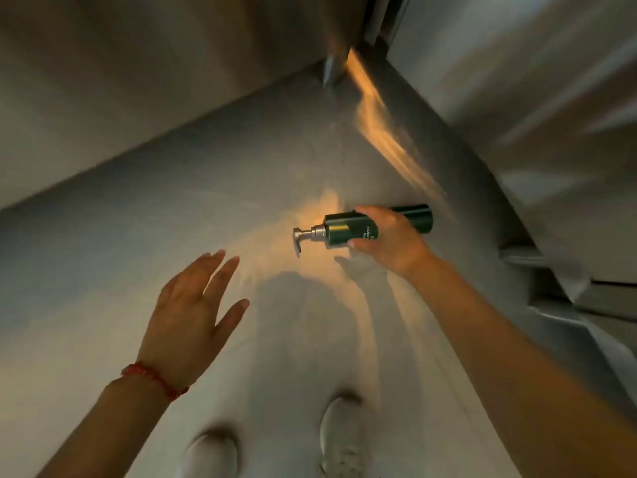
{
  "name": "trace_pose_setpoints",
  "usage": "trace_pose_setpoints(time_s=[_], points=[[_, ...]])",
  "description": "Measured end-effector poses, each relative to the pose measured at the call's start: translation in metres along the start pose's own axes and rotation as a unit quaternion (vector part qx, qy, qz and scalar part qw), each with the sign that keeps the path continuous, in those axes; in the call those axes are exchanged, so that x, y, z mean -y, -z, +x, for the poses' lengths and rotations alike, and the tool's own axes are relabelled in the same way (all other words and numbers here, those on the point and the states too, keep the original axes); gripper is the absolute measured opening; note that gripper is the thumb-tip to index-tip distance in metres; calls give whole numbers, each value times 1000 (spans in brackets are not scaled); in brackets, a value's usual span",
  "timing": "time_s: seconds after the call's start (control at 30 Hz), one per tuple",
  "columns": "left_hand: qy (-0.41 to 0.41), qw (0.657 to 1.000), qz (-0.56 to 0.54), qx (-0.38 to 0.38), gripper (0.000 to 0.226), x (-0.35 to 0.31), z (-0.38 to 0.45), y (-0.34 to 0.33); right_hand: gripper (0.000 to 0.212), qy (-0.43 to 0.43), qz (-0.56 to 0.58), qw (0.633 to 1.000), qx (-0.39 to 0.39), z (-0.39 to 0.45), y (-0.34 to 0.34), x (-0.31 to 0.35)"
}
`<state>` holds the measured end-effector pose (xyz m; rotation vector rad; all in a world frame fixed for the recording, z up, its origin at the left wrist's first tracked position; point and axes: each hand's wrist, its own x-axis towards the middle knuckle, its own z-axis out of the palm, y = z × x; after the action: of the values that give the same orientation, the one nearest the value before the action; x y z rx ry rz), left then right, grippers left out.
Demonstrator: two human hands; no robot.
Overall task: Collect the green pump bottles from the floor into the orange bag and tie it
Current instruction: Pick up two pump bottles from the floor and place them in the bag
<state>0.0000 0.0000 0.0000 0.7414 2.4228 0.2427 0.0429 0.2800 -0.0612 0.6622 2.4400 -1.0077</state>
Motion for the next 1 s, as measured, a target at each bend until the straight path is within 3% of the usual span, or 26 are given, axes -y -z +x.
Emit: trace_pose_setpoints(time_s=[0.23, 0.3, 0.4, 0.57, 0.63, 0.77, 1.0], points=[[18, 999, 26, 9, 80, 22, 5, -59, 68, 58, -134, 986, 75, 60, -29, -27], [16, 1000, 24, 11, 78, 21, 7, -65, 66, 68, -148, 985, 64, 67, -34, -30], [16, 1000, 15, 2, 78, 16, 12, -69, 59, 40, -91, 994, 53, 71, -39, -35], [9, 1000, 2, -15, 80, 8, 17, -60, 40, -74, 112, 989, 53, 38, -54, -48], [2, 1000, 3, -13, 80, 5, 15, -53, 30, -108, 214, 970, 31, 13, -59, -47], [-16, 1000, 7, -3, 81, -3, 2, -34, 19, -164, 417, 893, -47, -47, -60, -29], [-81, 996, 27, 19, 86, -43, -42, 27, 23, -252, 545, 784, -158, -166, -45, 15]])
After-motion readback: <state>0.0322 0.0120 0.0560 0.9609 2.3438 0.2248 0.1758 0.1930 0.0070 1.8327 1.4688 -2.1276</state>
